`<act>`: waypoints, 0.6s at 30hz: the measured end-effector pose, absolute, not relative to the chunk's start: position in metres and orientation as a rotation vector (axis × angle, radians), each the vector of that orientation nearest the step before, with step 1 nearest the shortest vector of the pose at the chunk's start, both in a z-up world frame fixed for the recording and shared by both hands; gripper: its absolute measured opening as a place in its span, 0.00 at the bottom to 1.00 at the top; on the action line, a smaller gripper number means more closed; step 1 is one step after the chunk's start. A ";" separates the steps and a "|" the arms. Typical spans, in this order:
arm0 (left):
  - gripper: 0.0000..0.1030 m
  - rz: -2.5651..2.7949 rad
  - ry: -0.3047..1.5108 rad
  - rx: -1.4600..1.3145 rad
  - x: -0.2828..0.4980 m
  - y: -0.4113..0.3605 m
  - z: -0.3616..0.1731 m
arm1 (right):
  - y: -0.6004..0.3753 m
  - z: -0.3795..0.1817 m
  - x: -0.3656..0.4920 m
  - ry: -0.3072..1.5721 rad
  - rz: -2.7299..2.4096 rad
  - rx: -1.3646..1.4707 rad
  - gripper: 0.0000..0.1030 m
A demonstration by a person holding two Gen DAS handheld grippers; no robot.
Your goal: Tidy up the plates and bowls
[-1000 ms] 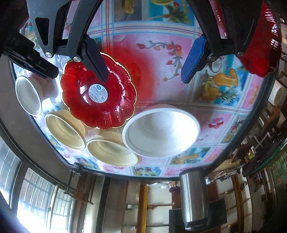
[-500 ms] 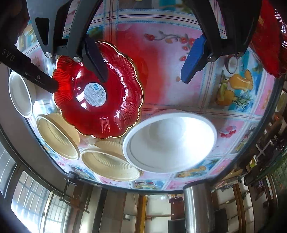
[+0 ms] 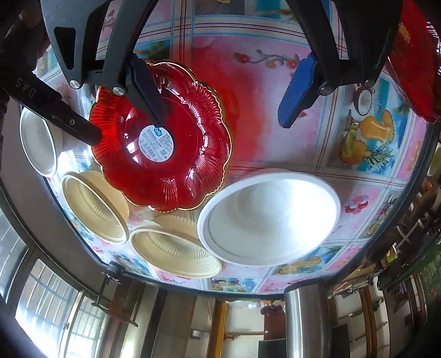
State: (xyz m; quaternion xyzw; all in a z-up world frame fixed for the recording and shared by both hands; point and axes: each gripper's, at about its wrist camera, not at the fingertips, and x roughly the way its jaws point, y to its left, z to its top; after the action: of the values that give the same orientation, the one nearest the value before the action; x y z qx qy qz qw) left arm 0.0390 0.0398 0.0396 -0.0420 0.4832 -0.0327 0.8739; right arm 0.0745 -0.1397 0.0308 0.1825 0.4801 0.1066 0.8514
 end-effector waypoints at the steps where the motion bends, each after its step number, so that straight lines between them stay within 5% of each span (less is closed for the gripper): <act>1: 0.81 -0.069 1.011 -0.090 0.040 0.039 0.039 | -0.140 0.030 0.075 1.012 0.222 0.381 0.51; 18: 0.81 -0.072 1.055 -0.089 0.051 0.028 0.025 | -0.143 0.026 0.084 1.013 0.252 0.367 0.51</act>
State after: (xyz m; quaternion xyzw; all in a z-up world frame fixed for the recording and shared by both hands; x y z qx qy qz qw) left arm 0.0510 0.0279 0.0250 -0.0425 0.5030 -0.0341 0.8625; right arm 0.0840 -0.1426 0.0259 0.1744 0.4812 0.1199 0.8507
